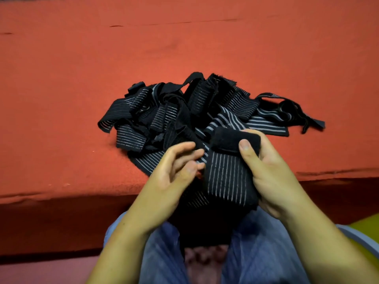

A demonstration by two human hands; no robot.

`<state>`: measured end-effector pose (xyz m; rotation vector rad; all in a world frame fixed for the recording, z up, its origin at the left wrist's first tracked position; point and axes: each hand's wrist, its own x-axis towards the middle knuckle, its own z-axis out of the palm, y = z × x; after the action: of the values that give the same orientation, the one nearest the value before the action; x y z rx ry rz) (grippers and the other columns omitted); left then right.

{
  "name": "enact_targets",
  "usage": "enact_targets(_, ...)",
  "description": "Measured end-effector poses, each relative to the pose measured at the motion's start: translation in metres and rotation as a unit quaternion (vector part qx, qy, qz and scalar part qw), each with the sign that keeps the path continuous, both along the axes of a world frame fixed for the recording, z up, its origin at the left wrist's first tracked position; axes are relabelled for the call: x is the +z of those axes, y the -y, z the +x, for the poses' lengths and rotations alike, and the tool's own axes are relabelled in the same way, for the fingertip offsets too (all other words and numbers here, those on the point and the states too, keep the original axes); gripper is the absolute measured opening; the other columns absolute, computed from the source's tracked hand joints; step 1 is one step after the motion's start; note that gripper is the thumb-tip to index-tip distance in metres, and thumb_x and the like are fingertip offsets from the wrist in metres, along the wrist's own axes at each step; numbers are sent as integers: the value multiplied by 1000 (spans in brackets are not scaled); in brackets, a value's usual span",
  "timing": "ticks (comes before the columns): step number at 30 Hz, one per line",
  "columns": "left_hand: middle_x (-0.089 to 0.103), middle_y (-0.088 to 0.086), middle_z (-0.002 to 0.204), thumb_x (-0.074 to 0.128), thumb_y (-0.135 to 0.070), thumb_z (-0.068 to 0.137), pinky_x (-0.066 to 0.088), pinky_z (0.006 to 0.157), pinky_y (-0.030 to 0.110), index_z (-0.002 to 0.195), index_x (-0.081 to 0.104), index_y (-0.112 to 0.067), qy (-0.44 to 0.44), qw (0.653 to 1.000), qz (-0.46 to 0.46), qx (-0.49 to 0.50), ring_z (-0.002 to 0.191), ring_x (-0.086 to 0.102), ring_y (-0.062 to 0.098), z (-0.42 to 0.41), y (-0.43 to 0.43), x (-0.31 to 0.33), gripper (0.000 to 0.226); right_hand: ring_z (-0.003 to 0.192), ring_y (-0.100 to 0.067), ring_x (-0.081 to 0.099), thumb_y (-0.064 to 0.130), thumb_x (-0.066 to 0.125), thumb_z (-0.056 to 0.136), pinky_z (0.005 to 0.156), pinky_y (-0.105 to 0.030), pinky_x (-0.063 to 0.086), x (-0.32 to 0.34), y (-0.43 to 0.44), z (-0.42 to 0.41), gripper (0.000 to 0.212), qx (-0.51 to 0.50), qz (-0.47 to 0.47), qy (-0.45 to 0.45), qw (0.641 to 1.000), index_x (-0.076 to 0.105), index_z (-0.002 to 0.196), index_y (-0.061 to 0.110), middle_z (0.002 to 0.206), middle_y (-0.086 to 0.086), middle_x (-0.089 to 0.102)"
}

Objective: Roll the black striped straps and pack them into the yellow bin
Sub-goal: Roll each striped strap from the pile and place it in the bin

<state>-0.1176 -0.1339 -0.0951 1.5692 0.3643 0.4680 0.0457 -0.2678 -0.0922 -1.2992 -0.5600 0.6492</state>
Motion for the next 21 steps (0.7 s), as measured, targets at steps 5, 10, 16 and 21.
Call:
enact_targets(5, 77, -10, 107, 64, -34, 95, 52, 82, 16, 126, 66, -22, -14, 999, 42, 16, 94, 70, -2, 19, 3, 22, 33, 105, -10, 65, 29, 60, 97, 92, -27, 54, 0, 1, -12, 30, 88, 0, 46, 995, 58, 125, 20, 112, 0, 70)
enact_targets(10, 75, -6, 111, 73, -20, 91, 54, 89, 25, 114, 72, -28, -2, 995, 90, 48, 103, 70, 8, 20, 1, 16, 24, 94, -9, 68, 27, 58, 98, 83, -26, 57, 2, 6, -16, 28, 129, -18, 34, 991, 60, 125, 32, 100, 9, 71)
enact_targets(16, 75, -12, 110, 76, -4, 89, 50, 86, 14, 111, 74, -27, -22, 989, 138, 49, 96, 70, -1, 15, 2, 18, 32, 98, -13, 71, 54, 63, 83, 84, -32, 56, 5, 2, -20, 40, 98, -34, -48, 993, 68, 113, 28, 106, -1, 74)
enact_targets(21, 66, -14, 135, 68, -17, 95, 46, 102, 14, 138, 59, -25, -50, 996, 74, -6, 124, 61, -2, 11, 6, 17, 45, 96, -24, 71, 28, 59, 102, 87, -43, 56, 6, 3, -20, 14, 79, -49, -47, 995, 66, 114, 27, 109, -7, 76)
